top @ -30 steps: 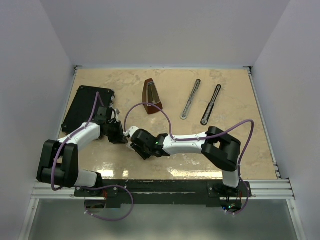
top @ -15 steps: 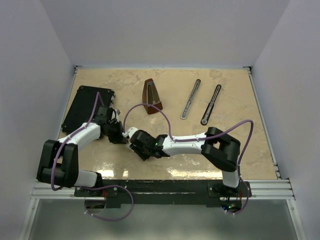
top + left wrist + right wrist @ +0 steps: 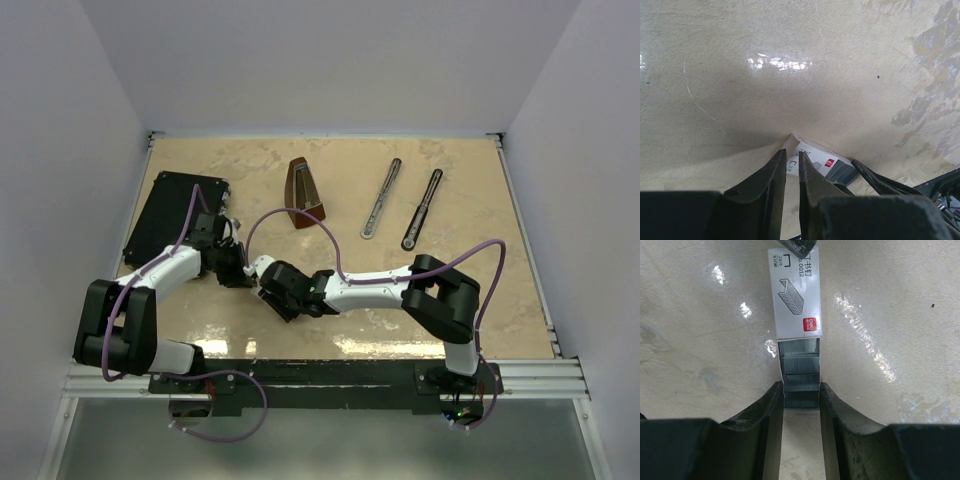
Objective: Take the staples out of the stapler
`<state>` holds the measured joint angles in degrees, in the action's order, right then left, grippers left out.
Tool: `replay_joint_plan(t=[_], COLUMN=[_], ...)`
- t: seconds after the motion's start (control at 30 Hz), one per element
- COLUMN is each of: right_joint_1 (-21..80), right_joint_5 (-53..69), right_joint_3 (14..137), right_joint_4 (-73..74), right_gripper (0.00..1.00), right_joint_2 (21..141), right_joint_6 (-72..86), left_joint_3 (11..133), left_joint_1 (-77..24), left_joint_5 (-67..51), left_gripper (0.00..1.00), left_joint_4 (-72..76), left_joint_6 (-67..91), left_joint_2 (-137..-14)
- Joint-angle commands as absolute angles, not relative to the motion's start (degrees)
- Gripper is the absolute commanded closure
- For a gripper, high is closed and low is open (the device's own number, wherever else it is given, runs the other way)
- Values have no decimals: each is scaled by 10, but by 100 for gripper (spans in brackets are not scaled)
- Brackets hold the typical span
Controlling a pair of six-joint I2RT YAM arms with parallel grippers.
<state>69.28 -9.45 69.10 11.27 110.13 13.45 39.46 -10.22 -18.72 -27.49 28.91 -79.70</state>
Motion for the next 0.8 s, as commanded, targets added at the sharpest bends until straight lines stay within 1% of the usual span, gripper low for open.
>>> replay_joint_plan(t=[0.0, 0.77], right_joint_1=[698, 697], right_joint_5=[-91, -116], right_joint_3=[697, 708], right_joint_4=[83, 71], right_gripper=[72, 73], right_joint_2=[1116, 1123], right_joint_6=[134, 140], left_joint_3=[393, 393], left_joint_1=[-105, -108], left_joint_5=[-198, -201], left_gripper=[80, 81], left_joint_4=[-265, -267], left_joint_6=[289, 290], left_joint_2=[-797, -797])
